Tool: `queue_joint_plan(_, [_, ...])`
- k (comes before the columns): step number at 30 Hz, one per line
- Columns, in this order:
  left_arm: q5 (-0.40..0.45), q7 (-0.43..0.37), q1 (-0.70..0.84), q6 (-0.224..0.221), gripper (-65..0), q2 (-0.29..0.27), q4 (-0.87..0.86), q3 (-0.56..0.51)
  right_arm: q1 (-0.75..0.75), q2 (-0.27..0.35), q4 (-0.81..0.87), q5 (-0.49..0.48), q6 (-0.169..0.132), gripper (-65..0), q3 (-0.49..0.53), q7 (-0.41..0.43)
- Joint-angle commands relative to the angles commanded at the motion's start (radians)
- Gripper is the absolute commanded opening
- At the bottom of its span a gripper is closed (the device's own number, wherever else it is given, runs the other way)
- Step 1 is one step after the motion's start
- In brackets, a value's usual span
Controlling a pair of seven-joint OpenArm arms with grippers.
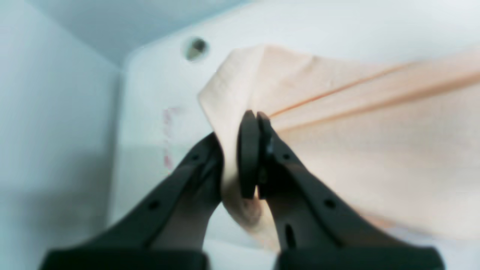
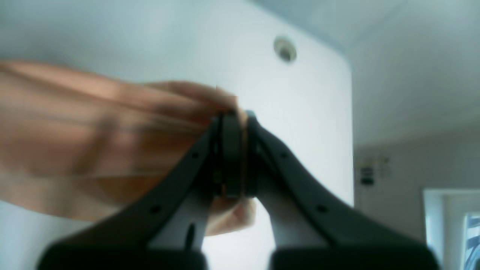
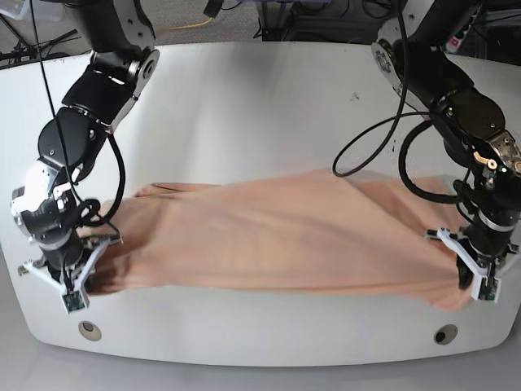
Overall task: Fold the T-shirt properly
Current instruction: 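Lift the shirt again with both grippers, shake it, and lay it flat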
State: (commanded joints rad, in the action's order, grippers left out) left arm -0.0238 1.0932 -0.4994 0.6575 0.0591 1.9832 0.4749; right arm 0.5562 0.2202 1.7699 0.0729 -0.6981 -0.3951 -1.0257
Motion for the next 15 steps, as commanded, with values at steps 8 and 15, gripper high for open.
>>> queue_joint_plan(8, [0.002, 0.041, -0.233, -0.032, -64.9, 0.069, -0.005, -0.006, 0.308, 0.058, -0.189, 0.0, 0.0, -65.0, 0.127, -0.002])
queue_joint_plan(15, [-0.005, 0.057, -0.46, -0.028, -64.9, 0.184, -0.086, -0.046, 0.554, 0.072, -0.249, 0.0, 0.0, -65.0, 0.25, -0.026])
